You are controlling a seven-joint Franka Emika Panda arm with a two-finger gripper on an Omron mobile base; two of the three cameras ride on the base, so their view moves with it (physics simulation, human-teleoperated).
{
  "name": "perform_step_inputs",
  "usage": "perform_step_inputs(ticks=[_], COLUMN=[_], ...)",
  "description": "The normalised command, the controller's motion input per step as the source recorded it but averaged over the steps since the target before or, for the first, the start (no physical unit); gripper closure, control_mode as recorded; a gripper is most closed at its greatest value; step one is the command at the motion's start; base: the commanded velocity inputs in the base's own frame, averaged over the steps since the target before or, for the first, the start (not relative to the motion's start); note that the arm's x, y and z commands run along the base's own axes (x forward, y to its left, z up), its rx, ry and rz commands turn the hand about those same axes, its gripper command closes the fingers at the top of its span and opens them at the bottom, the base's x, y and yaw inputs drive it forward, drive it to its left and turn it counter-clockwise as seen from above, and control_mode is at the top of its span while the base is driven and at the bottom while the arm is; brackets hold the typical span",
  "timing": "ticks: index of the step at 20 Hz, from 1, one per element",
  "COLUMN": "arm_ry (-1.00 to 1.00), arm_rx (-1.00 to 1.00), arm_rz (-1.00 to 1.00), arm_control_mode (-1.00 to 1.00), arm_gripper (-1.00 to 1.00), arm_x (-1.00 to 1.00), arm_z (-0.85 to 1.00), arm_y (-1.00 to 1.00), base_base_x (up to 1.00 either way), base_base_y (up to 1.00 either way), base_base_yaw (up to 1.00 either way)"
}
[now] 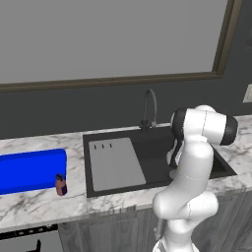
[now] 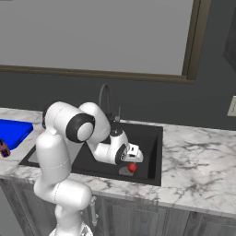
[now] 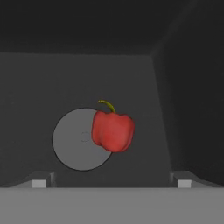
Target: Pick up all produce items and place them in the sink. Turn on the sink faucet to wash them. Then turn the sink off and put them in the tray.
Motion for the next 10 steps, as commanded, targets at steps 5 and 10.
perform_step_inputs(ticks=[5,10], arm_ry=[-0.01,-0.08], arm_rx=[0.00,0.00], arm_rz=[0.01,0.03], arm_control_mode=[-1.00,-1.00], arm_gripper=[-1.00,-1.00], arm_x=[0.03,0.09], arm_z=[-0.14,-0.04], arm_y=[0.00,0.00], base_base_x=[0.00,0.00], base_base_y=[0.00,0.00], base_base_yaw=[0.00,0.00])
